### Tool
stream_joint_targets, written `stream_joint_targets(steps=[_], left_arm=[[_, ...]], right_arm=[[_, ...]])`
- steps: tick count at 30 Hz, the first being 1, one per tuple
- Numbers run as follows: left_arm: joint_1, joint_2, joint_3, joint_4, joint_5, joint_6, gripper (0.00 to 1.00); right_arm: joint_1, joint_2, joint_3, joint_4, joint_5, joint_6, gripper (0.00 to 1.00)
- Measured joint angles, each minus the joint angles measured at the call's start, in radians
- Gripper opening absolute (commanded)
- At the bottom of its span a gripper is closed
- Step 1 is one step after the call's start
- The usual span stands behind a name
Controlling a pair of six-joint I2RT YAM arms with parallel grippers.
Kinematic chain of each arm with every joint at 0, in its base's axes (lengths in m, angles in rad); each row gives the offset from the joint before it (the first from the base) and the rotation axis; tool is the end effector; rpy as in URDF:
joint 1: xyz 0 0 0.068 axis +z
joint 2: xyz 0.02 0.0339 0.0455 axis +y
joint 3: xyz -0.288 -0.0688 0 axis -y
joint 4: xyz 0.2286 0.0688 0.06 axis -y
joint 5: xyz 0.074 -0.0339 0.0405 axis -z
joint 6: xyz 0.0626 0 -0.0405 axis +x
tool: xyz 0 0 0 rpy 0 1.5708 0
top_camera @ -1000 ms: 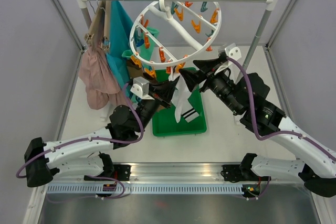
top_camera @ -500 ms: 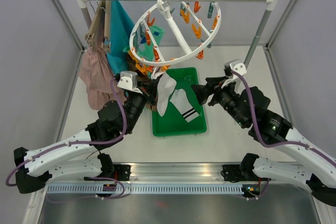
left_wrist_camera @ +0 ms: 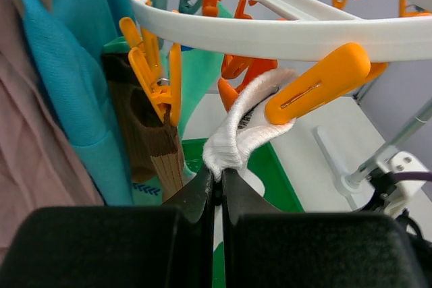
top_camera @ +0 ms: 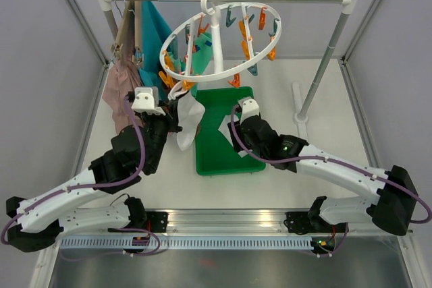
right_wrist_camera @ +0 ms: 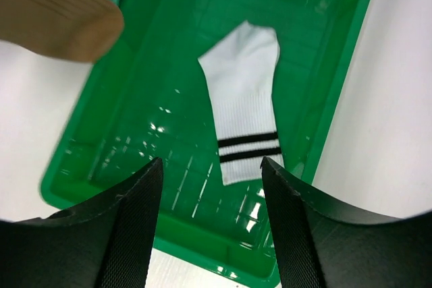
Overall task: Clip the socks to the hanger
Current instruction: Pick up the sock from the bin.
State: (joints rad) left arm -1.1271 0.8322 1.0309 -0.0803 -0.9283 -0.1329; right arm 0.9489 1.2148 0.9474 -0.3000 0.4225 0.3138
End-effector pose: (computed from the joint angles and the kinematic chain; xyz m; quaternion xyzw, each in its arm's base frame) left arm 0.1093 -0.1131 0.4436 -0.0110 0.6815 -0.1537 0.7154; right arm 0.1761 0.2017 0.3105 -0.1719 0.8459 0.1291 0.4881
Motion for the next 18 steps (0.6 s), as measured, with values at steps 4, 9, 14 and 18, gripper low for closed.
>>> stream_joint_targets(steps=[4, 9, 14, 18], left_arm=[[0.000, 0.001, 0.027, -0.035, -0.064, 0.024, 0.02], [0.007, 0.007, 0.063, -0.054, -0.109, 0.061, 0.04], [0.038, 0.022, 0.084, -0.096, -0.111, 0.064, 0.04], [0.090, 0.038, 0.089, -0.159, -0.058, 0.025, 0.04]], right_arm=[[-0.011, 0.081, -0.034, 0.005, -0.007, 0.022, 0.65], [-0.055, 0.164, -0.082, 0.041, -0.045, 0.048, 0.64], [-0.094, 0.249, -0.113, 0.078, -0.085, 0.069, 0.63], [-0.106, 0.304, -0.123, 0.110, -0.112, 0.081, 0.63]])
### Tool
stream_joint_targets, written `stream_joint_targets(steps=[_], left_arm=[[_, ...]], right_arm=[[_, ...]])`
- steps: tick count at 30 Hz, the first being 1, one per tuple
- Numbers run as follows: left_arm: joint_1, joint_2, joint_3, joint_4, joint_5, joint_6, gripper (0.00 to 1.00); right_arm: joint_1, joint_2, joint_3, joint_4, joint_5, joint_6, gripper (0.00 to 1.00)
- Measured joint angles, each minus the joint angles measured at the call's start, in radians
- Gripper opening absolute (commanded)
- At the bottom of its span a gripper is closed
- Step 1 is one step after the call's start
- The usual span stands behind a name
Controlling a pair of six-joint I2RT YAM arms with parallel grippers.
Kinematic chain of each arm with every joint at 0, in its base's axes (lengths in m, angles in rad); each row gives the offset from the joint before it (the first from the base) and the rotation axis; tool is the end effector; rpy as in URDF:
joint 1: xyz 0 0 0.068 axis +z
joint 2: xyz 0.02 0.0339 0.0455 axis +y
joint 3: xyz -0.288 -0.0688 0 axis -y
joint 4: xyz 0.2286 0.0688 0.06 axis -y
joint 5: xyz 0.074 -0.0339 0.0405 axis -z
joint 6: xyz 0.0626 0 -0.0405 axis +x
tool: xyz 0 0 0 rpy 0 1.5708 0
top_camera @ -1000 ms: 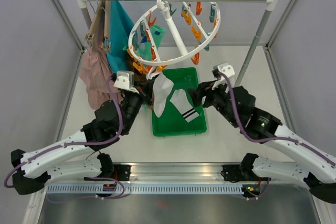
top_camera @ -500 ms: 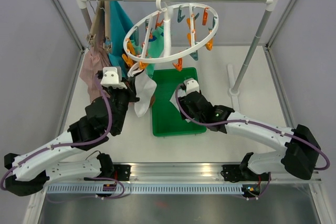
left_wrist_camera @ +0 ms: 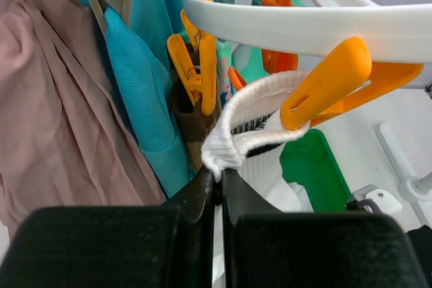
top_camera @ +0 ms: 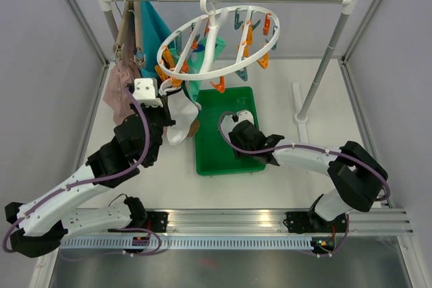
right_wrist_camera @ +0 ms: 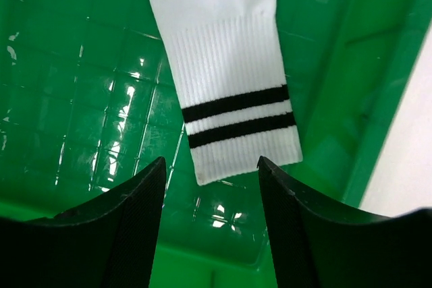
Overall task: Clip the socks to the hanger
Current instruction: Pick up the sock from the bin.
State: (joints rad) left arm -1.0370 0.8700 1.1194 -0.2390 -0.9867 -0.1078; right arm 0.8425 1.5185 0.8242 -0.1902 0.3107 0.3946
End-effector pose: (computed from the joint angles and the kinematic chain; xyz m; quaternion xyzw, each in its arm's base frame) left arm 0.1210 -0.1022 0.4493 -0.0233 0.7047 -0.0591 0.7067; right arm 0.2164 0.2139 0.1976 -0.1559 0.9187 0.0740 0.3553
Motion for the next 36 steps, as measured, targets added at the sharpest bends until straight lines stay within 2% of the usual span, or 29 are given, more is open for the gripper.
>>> stream_joint_targets(steps=[13, 22, 25, 26, 28, 29, 31, 32, 36], left_arm=[[0.170, 0.026, -0.003, -0.085, 0.219, -0.133, 0.07], [0.267, 0.118, 0.000, -0.086, 0.367, -0.177, 0.07], [0.298, 0.147, 0.008, -0.085, 0.410, -0.187, 0.07], [0.307, 0.156, 0.014, -0.085, 0.420, -0.189, 0.07], [0.325, 0.170, 0.029, -0.085, 0.441, -0.191, 0.07], [0.331, 0.174, 0.035, -0.084, 0.447, -0.191, 0.07], [0.345, 0.182, 0.049, -0.081, 0.464, -0.191, 0.07], [0.351, 0.185, 0.054, -0.080, 0.470, -0.191, 0.07], [0.359, 0.186, 0.061, -0.079, 0.490, -0.191, 0.08]], right_arm=[[-0.016, 0.087, -0.014, 0.053, -0.037, 0.029, 0.62], [-0.016, 0.104, -0.016, 0.082, -0.048, 0.032, 0.58], [-0.019, 0.113, -0.016, 0.101, -0.049, 0.032, 0.53], [-0.020, 0.115, -0.016, 0.109, -0.050, 0.032, 0.47], [-0.021, 0.119, -0.016, 0.122, -0.052, 0.034, 0.43], [-0.022, 0.121, -0.016, 0.126, -0.053, 0.035, 0.35], [-0.022, 0.126, -0.014, 0.133, -0.054, 0.036, 0.28], [-0.022, 0.128, -0.013, 0.135, -0.057, 0.039, 0.20], [-0.022, 0.130, -0.009, 0.134, -0.064, 0.043, 0.06]])
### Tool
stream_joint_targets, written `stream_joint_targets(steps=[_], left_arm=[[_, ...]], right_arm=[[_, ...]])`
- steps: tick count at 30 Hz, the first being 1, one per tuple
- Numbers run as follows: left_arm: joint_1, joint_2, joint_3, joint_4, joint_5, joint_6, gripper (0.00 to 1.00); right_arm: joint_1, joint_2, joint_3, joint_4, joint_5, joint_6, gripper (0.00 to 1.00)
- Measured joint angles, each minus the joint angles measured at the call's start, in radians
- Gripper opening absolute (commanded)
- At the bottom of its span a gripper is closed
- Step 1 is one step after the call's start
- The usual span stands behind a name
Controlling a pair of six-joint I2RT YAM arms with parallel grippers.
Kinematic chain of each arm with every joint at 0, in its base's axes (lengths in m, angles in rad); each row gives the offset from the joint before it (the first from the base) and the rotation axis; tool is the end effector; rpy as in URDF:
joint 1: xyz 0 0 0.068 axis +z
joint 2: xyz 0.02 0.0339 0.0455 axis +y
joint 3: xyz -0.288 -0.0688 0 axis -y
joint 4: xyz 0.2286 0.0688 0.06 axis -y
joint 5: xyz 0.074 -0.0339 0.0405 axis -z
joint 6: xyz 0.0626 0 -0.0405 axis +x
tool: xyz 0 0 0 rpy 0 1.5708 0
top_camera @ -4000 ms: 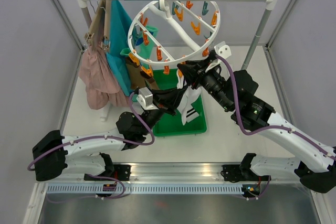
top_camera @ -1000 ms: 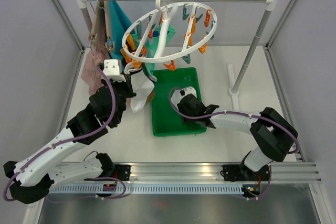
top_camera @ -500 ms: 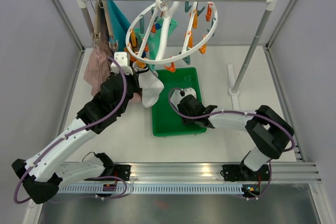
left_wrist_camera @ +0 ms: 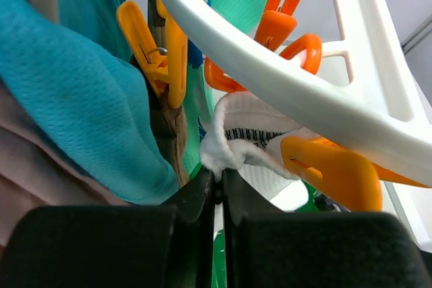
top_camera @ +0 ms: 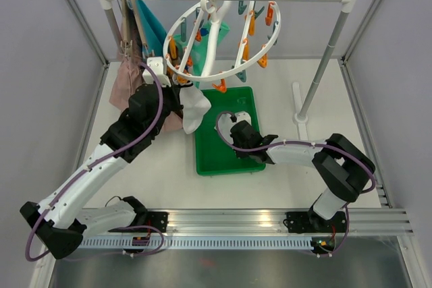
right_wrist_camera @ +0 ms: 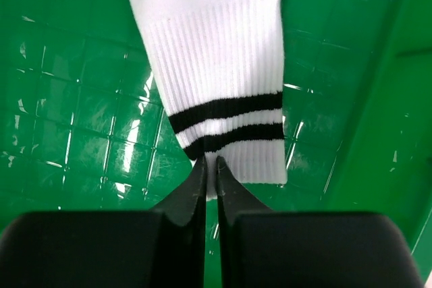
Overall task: Clip the socks to the hanger
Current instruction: Pick up the sock from the bin.
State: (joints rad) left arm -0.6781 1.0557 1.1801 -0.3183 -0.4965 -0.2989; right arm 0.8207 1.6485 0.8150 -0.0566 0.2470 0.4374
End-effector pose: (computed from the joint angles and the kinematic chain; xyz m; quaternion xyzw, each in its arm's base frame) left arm 0.1933 -0.1174 0.4272 -0.0122 0.7646 -0.1215 0.6329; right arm 0.2329 0.2275 0.1671 -0.1378 0.9262 0.1010 0.3362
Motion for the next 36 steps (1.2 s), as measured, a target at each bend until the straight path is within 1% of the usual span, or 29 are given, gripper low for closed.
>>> stream_joint_targets(steps=[2, 3, 8, 13, 18, 24, 30, 36], left_arm=[[0.000, 0.000, 0.000, 0.000, 0.010, 0.000, 0.08], [0.000, -0.002, 0.000, 0.000, 0.014, 0.000, 0.08], [0.000, -0.055, -0.024, 0.014, 0.054, 0.006, 0.11], [0.000, -0.122, -0.045, 0.037, 0.085, 0.023, 0.12], [0.000, -0.132, -0.045, 0.062, 0.138, 0.046, 0.13], [0.000, -0.143, -0.063, 0.096, 0.218, 0.067, 0.19], [0.000, -0.237, -0.122, 0.146, 0.332, 0.098, 0.27], [0.002, -0.384, -0.204, 0.212, 0.556, 0.142, 0.29]], right_arm=[[0.000, -0.002, 0.003, -0.008, 0.000, 0.003, 0.01], [0.000, -0.005, 0.005, -0.016, 0.000, 0.002, 0.00], [0.000, -0.068, 0.008, -0.098, 0.006, 0.003, 0.00], [0.002, -0.207, 0.030, -0.172, 0.042, 0.002, 0.00], [0.008, -0.323, 0.076, -0.230, 0.071, 0.000, 0.00], [0.034, -0.391, 0.124, -0.301, 0.097, -0.005, 0.00], [0.055, -0.426, 0.140, -0.352, 0.106, -0.005, 0.01], [0.059, -0.460, 0.169, -0.400, 0.106, -0.005, 0.00]])
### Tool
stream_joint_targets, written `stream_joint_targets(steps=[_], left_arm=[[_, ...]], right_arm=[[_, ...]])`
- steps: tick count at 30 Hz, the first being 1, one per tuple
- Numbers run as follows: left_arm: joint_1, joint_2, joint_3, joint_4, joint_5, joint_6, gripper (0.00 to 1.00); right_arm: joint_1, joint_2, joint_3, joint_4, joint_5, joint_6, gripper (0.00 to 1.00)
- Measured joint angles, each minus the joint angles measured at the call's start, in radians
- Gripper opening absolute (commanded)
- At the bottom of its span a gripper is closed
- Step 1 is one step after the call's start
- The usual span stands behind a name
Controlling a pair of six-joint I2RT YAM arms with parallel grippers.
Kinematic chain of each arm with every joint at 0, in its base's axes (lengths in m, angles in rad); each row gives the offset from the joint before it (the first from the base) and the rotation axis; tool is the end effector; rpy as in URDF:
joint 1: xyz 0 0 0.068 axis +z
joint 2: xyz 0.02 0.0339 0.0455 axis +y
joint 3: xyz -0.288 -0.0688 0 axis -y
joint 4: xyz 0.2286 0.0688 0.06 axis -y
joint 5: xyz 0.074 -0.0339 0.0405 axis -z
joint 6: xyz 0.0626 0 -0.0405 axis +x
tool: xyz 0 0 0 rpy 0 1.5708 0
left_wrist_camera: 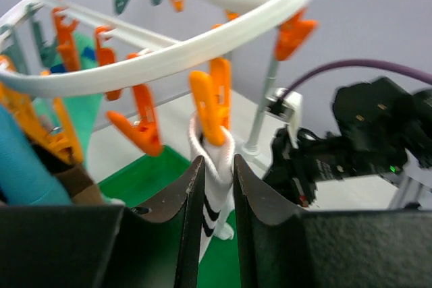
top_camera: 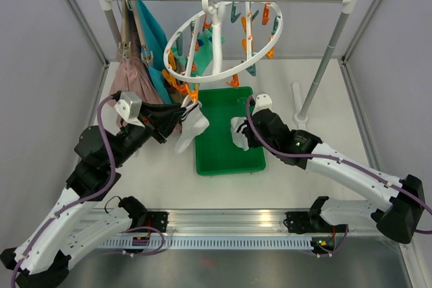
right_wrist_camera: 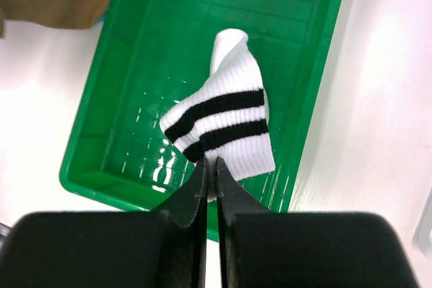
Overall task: Clip the socks to the hanger
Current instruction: Pick up the sock from the bin.
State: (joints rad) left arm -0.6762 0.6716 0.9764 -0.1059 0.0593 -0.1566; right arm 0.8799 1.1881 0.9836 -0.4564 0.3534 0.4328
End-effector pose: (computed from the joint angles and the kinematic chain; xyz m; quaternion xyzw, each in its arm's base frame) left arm 0.0978 -0.0833 0.4455 0.1848 0.6060 -0.3300 0.6998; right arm 0.1781 0.1814 0.3115 -0.1207 0.8794 0.1389 0.4391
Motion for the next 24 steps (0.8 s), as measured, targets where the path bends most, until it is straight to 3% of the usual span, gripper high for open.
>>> stream_joint_targets(steps=[7, 10, 16, 24], left_arm=[[-0.027, -0.016, -0.051, 0.057, 0.242, 0.046, 0.29], [-0.142, 0.032, -0.062, 0.052, 0.259, 0.098, 0.29], [-0.481, 0.204, -0.055, 0.055, 0.105, 0.255, 0.30], [-0.603, 0.427, -0.067, 0.141, -0.203, 0.402, 0.30]], right_arm=[[0.002, -0.038, 0.050, -0.056, -0.001, -0.002, 0.00], [0.004, -0.042, 0.069, -0.076, -0.001, -0.003, 0.00], [0.008, -0.045, 0.098, -0.123, -0.013, -0.003, 0.00], [0.009, -0.082, 0.146, -0.188, -0.052, -0.013, 0.00]])
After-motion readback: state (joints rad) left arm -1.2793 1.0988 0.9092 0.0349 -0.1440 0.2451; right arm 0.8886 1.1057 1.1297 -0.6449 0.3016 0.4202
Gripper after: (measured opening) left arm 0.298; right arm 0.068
